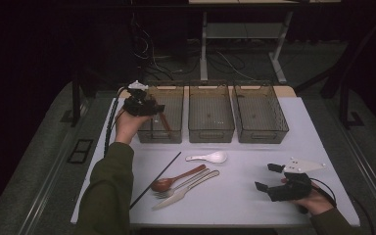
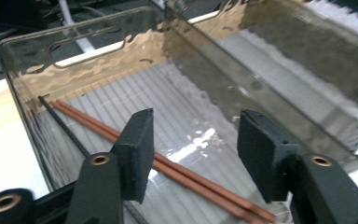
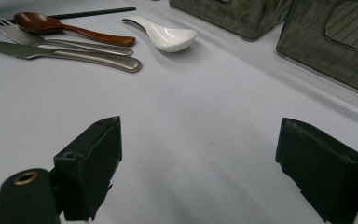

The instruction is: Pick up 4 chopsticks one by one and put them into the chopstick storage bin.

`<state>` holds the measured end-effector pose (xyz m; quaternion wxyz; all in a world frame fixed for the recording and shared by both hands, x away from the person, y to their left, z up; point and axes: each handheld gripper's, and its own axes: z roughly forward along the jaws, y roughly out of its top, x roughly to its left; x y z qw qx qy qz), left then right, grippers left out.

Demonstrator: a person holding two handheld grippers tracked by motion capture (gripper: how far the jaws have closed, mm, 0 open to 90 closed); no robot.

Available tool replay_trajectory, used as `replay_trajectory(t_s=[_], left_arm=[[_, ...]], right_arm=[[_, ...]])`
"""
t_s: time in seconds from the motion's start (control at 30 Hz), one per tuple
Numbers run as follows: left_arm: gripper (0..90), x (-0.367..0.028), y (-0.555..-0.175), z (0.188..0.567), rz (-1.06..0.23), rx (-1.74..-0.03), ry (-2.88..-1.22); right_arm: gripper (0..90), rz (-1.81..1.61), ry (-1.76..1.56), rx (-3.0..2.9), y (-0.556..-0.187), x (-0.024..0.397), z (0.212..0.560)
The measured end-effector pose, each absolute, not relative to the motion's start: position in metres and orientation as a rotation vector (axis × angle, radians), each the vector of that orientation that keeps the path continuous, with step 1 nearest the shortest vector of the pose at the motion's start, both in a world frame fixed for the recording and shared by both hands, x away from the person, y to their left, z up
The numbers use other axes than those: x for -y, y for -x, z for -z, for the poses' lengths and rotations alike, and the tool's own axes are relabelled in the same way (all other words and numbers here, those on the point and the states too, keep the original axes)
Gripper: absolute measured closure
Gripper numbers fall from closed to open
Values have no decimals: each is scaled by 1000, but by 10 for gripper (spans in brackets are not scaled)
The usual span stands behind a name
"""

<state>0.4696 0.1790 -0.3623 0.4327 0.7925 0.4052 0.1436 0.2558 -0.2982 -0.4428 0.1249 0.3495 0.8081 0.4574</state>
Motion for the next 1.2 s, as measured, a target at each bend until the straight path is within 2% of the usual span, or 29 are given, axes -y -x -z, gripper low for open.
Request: replay_trajectory(t_s=[0.33,0.8,1.2], left_arm=[[339,-188,-438,352,-354,-963,-1955],[272,-194,-379,365,-316,-916,-1956],[239,-195,-345,377,-343,-906,-1939]], right_arm=[[140,-1334,-1007,-2353,-256,298,442],[139,-1371,-1013,-2330,-255,295,445],[140,-1363,-970,-2349,-252,291,445]])
